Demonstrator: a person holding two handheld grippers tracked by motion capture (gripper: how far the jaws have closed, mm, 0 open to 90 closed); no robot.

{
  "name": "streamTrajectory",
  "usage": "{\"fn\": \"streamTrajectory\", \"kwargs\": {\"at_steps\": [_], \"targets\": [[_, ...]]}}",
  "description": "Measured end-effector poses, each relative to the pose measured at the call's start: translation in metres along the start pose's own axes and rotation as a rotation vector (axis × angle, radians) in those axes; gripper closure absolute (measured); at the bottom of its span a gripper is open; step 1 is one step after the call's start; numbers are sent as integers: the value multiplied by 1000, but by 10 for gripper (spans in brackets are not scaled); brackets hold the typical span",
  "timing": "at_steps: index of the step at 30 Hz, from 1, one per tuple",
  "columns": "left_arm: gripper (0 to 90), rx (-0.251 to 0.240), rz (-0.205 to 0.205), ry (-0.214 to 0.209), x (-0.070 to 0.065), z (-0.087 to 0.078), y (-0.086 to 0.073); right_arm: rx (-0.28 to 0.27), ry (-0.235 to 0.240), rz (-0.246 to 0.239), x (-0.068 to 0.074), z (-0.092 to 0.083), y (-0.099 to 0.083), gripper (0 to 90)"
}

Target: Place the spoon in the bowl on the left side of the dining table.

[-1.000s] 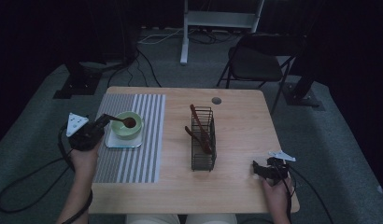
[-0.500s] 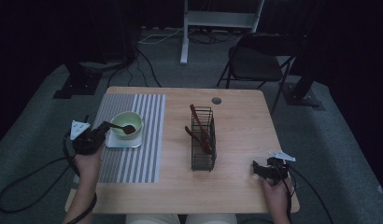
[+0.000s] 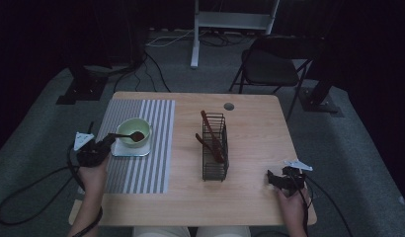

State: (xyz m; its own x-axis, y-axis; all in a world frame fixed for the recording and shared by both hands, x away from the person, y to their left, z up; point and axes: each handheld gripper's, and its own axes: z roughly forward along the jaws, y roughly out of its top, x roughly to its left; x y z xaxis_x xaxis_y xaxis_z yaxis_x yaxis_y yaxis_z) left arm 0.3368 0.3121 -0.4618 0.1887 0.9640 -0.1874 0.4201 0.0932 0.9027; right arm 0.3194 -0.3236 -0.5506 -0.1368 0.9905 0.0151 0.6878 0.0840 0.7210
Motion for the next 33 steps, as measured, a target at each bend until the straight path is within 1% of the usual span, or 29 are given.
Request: {"fn": "streamTrajectory", "kwargs": {"at_steps": [3,6,9,13,18,19,23,24,27,29,30,32,33], "targets": [[842,4,-2,-7,2,-1,-2,0,0,0,0,0,0,120],[841,17,6,-13,4,-1,-5,0,0,-1,0,0,0,120],[841,35,7,-13,7,-1,-10,0,0,0,0,0,0,120],[840,48,6,3,10,-1,-15,0,0,0,0,0,0,120],[838,61,15,-7,11,-1,-19,0,0,0,0,0,0,120],[838,62,8,-9,12,-2,-20,0,0,0,0,0,0,120],[835,75,19,-7,12,-3,-24,0,0,0,0,0,0,120],[829,81,26,-6,12,-3,-25,0,0,0,0,0,0,120],[789,83,28,-7,12,-4,-29,0,0,0,0,0,0,120],[775,83,5,-26,14,-5,-31,0,0,1,0,0,0,120],[745,88,10,-18,14,-5,-32,0,0,1,0,0,0,120],[725,92,23,-15,13,-5,-34,1,0,1,0,0,0,120],[678,93,27,-5,12,-5,-35,1,0,1,0,0,0,120]]}}
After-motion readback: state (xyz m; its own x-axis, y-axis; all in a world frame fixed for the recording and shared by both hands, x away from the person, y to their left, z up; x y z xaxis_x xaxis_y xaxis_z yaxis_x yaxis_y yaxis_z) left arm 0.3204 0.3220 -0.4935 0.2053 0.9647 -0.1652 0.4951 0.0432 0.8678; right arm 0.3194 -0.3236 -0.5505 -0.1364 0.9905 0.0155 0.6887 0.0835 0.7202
